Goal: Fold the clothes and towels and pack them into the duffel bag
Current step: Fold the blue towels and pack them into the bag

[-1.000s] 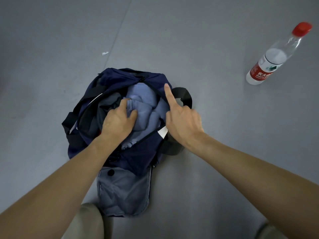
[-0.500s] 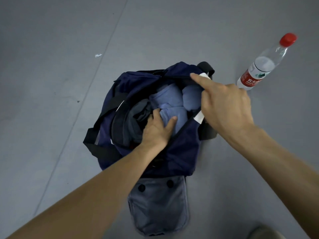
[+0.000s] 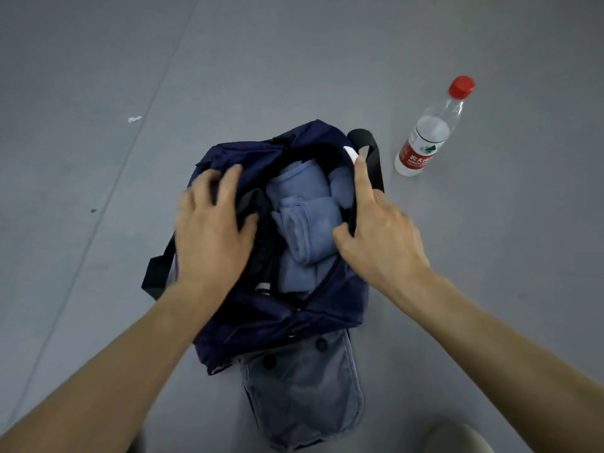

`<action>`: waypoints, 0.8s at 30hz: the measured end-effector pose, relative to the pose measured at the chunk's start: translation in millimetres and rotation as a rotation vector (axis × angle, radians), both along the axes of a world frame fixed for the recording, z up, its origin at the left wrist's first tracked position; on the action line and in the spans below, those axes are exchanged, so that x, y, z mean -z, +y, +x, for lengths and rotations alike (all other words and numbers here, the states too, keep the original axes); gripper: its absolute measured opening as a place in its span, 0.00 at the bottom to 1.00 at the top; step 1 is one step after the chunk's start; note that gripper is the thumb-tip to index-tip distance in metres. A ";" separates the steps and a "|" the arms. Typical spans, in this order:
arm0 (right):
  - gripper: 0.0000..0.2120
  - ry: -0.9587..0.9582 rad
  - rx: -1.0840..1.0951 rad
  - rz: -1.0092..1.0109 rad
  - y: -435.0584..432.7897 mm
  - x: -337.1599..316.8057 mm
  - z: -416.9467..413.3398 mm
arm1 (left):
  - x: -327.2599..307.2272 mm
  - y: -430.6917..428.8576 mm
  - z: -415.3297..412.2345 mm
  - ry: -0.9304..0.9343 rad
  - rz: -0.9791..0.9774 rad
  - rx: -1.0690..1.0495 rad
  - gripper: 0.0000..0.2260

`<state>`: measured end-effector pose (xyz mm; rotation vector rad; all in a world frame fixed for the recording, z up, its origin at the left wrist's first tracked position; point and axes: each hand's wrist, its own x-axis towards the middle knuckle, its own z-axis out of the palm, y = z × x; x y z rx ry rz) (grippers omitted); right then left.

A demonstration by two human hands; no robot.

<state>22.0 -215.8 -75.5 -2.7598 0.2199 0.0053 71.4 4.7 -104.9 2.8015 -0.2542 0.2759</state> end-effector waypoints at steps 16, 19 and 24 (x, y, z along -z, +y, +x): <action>0.35 -0.042 -0.308 -0.131 -0.2 27.9 -4.3 | -23.4 -10.8 -1.7 0.223 -0.280 -0.057 0.21; 0.37 0.027 -0.251 0.076 -0.2 47.8 -6.2 | 2.9 -18.6 -15.5 0.334 -0.397 -0.004 0.24; 0.36 -0.014 -0.264 0.070 -0.6 64.5 -6.0 | 36.6 -29.4 -26.0 0.396 -0.370 0.053 0.29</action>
